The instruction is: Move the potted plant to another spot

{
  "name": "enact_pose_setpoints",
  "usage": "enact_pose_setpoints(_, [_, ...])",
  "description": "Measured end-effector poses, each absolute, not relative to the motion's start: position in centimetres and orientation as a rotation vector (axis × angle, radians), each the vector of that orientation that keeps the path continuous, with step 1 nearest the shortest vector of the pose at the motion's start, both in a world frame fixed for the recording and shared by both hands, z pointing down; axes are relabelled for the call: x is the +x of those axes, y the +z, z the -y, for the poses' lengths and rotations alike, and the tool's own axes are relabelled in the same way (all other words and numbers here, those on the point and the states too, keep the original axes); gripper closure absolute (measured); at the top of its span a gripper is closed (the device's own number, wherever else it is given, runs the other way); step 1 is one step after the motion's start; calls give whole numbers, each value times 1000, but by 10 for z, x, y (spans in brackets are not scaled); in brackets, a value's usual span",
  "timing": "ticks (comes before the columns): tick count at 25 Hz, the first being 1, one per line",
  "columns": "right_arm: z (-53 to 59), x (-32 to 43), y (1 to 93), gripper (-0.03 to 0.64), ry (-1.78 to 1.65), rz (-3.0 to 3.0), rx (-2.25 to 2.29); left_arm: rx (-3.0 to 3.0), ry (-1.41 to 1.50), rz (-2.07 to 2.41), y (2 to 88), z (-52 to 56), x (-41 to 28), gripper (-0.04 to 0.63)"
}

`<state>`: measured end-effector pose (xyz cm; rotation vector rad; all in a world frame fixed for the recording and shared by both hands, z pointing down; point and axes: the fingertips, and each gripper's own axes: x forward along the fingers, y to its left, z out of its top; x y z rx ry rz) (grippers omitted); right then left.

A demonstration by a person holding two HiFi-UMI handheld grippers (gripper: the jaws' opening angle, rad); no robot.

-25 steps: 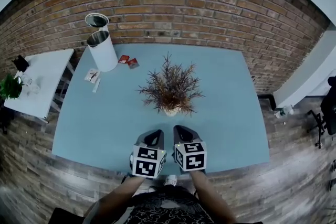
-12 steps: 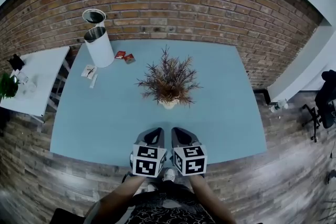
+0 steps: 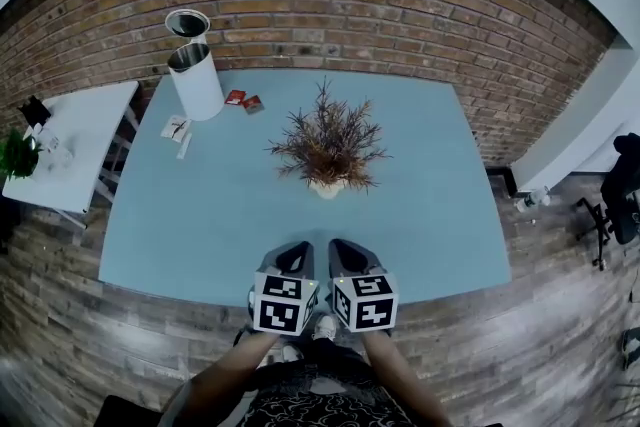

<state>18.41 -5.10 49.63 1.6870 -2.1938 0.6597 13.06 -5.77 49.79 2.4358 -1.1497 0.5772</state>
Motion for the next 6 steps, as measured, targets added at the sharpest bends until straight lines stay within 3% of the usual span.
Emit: enact_pose_setpoints(6, [45, 181, 495, 611, 656, 2194, 1684, 2432, 578, 1156, 497, 51, 126, 594])
